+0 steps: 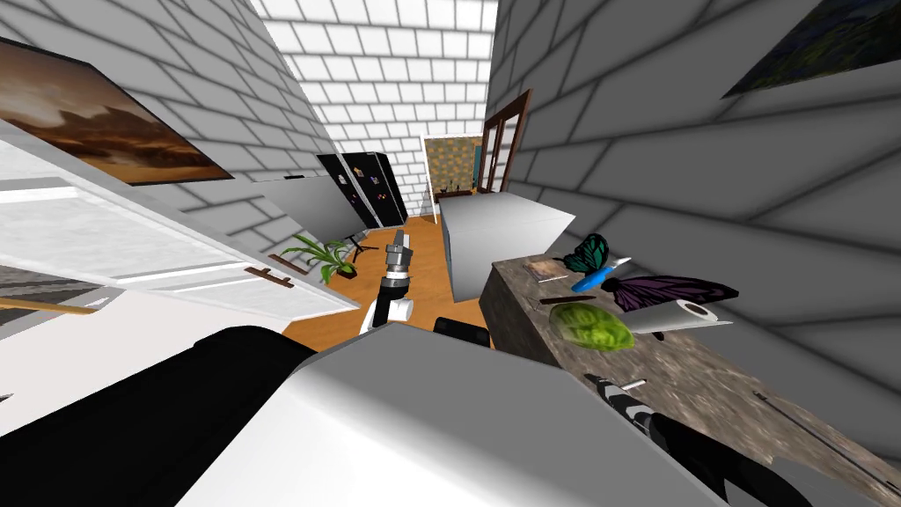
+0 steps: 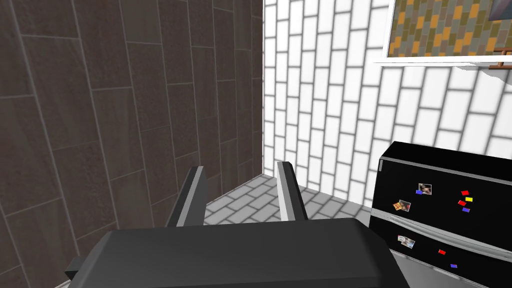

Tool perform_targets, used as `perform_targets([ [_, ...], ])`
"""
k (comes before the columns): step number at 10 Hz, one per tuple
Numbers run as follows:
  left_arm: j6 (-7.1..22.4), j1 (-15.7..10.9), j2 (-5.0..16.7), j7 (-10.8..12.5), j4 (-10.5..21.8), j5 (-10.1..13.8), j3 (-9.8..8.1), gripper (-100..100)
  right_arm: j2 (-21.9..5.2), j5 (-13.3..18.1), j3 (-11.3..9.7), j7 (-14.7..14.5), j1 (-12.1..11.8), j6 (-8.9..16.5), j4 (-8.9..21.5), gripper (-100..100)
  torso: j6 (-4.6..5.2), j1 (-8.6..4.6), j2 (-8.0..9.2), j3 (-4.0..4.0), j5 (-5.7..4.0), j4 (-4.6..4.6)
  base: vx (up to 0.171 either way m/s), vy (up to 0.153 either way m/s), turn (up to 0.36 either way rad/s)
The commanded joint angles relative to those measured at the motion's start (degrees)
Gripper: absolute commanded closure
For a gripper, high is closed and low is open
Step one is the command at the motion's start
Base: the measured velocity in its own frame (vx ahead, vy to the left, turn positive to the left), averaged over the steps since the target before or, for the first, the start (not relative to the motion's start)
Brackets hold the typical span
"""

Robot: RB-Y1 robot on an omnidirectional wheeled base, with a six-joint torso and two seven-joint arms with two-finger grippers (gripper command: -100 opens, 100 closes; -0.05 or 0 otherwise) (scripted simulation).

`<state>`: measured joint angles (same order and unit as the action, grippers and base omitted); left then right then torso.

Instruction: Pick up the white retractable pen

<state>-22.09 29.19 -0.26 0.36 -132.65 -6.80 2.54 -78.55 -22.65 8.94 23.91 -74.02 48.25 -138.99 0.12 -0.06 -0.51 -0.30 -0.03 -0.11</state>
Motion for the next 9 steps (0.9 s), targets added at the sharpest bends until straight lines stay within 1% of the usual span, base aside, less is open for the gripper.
perform_targets([
  [1, 0.0, 0.0, 0.0, 0.0, 0.0, 0.0, 0.0, 0, -1.4, -0.6, 0.2, 1.6, -1.1, 1.5, -0.1, -100, 0.0, 0.0, 0.0, 0.0, 0.0, 0.0, 0.072, -0.037, 0.105],
  [2, 0.0, 0.0, 0.0, 0.0, 0.0, 0.0, 0.0, 0, -2.0, -0.8, -0.1, 2.6, -1.7, 2.4, 0.0, -100, 0.0, 0.01, 0.03, 0.02, 0.0, 0.01, 0.065, -0.028, 0.164],
  [3, 0.0, 0.0, 0.0, 0.0, 0.0, 0.0, 0.0, 0, -1.5, -0.5, 0.3, 1.9, -1.7, 1.8, -0.3, -100, -0.01, 0.04, 0.06, 0.03, 0.01, 0.01, 0.029, -0.015, 0.036],
  [4, 0.0, 0.0, 0.0, 0.0, 0.0, 0.0, 0.0, 0, -1.5, -0.5, 0.3, 2.1, -1.8, 2.0, -0.3, 0, 0.03, 0.1, 0.18, 0.1, 0.02, 0.04, 0.006, -0.003, -0.005],
  [5, 0.0, 0.0, 0.0, 0.0, 0.0, 0.0, 0.0, 0, -0.9, -2.6, 0.1, 2.2, -0.7, 1.2, 2.5, -100, 0.03, 0.15, 0.28, 0.16, 0.03, 0.07, -0.096, 0.019, 0.391],
  [6, 0.0, 0.0, 0.0, 0.0, 0.0, 0.0, 0.01, 0, -0.7, -3.6, 0.0, 2.3, -0.1, 0.8, 3.9, -100, -0.06, 0.21, 0.56, 0.31, 0.05, 0.12, -0.154, 0.037, 0.42],
  [9, 0.0, 0.0, 0.0, 0.0, 0.0, 0.0, 0.01, 0, 0.2, -6.7, -0.4, 2.5, 1.6, -0.4, 8.1, -100, 0.03, 0.23, 0.88, 0.52, 0.06, 0.21, -0.137, 0.025, 0.256],
])
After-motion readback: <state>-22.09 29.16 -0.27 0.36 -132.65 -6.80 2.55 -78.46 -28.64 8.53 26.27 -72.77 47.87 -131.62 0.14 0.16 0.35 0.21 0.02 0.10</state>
